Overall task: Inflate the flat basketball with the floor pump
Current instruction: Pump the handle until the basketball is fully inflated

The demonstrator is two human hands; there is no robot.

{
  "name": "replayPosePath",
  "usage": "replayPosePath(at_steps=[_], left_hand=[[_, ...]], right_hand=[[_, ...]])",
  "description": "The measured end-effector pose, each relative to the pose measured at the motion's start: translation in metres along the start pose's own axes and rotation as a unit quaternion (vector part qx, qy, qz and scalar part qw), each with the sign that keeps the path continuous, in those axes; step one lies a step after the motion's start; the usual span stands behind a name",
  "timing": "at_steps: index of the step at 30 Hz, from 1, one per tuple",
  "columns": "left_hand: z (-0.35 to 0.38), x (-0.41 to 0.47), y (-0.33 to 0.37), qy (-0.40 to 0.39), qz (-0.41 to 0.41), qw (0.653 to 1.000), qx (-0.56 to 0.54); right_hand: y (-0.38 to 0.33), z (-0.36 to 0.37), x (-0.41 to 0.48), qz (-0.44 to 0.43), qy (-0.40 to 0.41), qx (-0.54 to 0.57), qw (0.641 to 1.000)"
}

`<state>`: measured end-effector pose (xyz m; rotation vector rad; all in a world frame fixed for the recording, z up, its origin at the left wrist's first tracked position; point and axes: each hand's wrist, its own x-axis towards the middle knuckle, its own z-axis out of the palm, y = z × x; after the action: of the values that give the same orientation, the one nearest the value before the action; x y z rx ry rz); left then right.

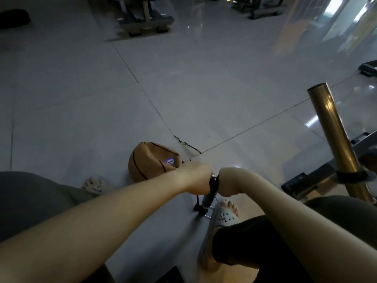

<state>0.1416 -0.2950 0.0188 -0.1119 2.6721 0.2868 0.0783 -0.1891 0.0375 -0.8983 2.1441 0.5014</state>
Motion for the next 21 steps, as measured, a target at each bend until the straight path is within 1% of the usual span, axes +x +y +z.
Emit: replayPosePath(at_steps=[2, 4, 7, 10, 12, 13, 15, 18, 21], left_hand=[[0.029, 0.012, -0.002, 0.000, -0.009, 1.000, -0.002], [0.038, 0.019, -0.002, -0.012, -0.012, 1.000, -0.008], [0.035, 0.025, -0.001, -0.025, -0.010, 0.999, -0.023], [0.030, 0.019, 0.001, -0.048, -0.001, 0.999, -0.017], [0.027, 0.009, 0.001, -0.064, -0.001, 0.998, -0.025], [0.021, 0.004, 0.000, -0.073, 0.000, 0.997, -0.034], [-0.003, -0.010, 0.000, -0.065, 0.000, 0.996, -0.058], [-0.061, -0.028, 0.001, -0.046, 0.010, 0.994, -0.102], [-0.105, -0.038, 0.003, -0.032, 0.011, 0.994, -0.102]], right_hand=[[0.000, 0.022, 0.024, 0.020, 0.024, 0.010, 0.999], [0.002, 0.030, 0.034, 0.034, 0.047, 0.016, 0.998], [0.006, 0.030, 0.037, 0.047, 0.060, 0.034, 0.996], [0.001, 0.033, 0.028, 0.055, 0.058, 0.023, 0.997], [-0.005, 0.031, 0.018, 0.039, 0.058, 0.021, 0.997], [-0.005, 0.027, 0.012, 0.026, 0.054, 0.028, 0.998], [-0.002, 0.007, -0.012, 0.007, 0.056, 0.047, 0.997], [0.008, -0.042, -0.053, -0.006, 0.059, 0.087, 0.994], [0.014, -0.078, -0.081, -0.015, 0.055, 0.093, 0.994]])
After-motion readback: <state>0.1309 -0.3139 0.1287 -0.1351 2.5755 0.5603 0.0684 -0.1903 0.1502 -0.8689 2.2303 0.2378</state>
